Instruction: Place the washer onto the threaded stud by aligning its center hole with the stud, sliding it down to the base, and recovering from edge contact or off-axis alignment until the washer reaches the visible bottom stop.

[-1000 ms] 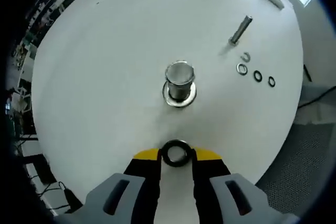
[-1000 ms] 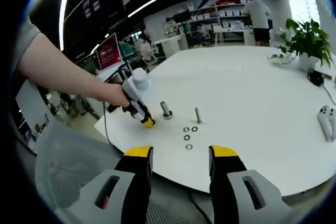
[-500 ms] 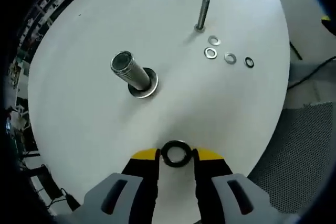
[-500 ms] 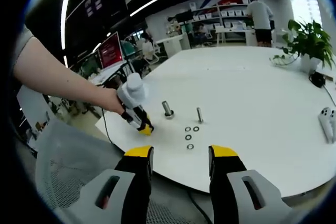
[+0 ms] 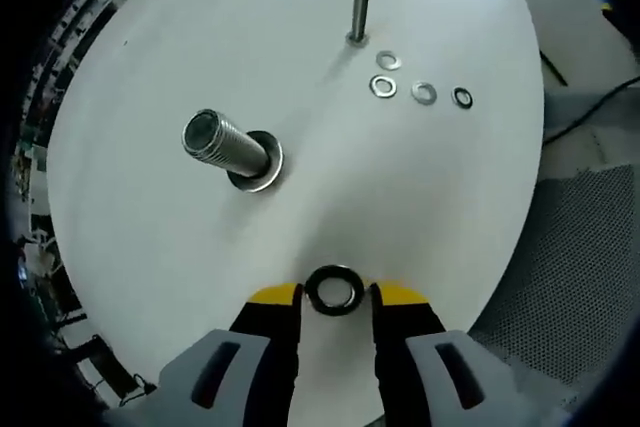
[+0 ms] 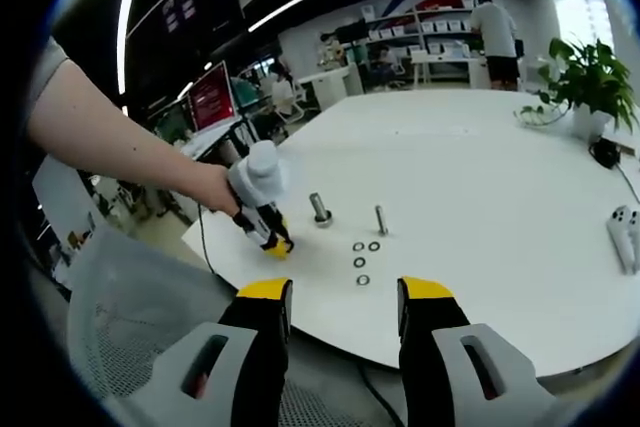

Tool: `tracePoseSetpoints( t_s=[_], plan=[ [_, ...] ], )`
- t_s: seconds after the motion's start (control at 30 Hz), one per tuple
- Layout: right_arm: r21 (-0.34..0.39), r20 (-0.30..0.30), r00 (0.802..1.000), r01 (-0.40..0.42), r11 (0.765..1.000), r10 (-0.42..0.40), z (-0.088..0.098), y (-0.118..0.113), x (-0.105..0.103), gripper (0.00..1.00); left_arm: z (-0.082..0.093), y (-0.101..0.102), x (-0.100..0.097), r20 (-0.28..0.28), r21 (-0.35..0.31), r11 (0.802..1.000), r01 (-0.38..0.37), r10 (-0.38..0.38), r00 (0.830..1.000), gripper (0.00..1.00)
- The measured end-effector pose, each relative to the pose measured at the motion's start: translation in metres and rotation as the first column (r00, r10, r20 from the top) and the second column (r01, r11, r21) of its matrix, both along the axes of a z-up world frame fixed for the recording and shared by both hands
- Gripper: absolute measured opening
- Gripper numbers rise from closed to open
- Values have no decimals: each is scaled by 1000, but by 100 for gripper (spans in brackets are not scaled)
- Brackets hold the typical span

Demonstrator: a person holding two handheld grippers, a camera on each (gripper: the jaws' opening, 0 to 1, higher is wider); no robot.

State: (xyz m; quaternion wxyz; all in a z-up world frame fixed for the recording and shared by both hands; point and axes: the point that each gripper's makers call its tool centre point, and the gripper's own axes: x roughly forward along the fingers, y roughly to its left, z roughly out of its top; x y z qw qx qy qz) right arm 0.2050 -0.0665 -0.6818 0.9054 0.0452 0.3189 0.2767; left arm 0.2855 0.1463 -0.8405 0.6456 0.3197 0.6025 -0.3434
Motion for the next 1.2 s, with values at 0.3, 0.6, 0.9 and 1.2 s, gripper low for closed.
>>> tracePoseSetpoints(
  t_s=[0.3, 0.6, 0.9, 1.2],
  plan=[
    [3, 4, 1000, 10, 1000, -10, 1, -1, 1, 44, -1, 2, -3, 5, 10, 998, -65, 65, 998, 19],
    [-2, -1, 1000, 8, 1000, -8, -1, -1, 1, 44, 3, -2, -8, 32, -30, 997, -77, 78, 996, 19],
    [-5, -3, 1000, 4, 1000, -4, -1, 0, 0, 44, 15, -5, -5, 55, -53, 994, -91, 94, 994, 18],
    [1, -2, 1000, 1, 1000, -1, 0, 0, 0, 44, 50, -16, 22, 134, -97, 994, -52, 65, 989, 18]
  ],
)
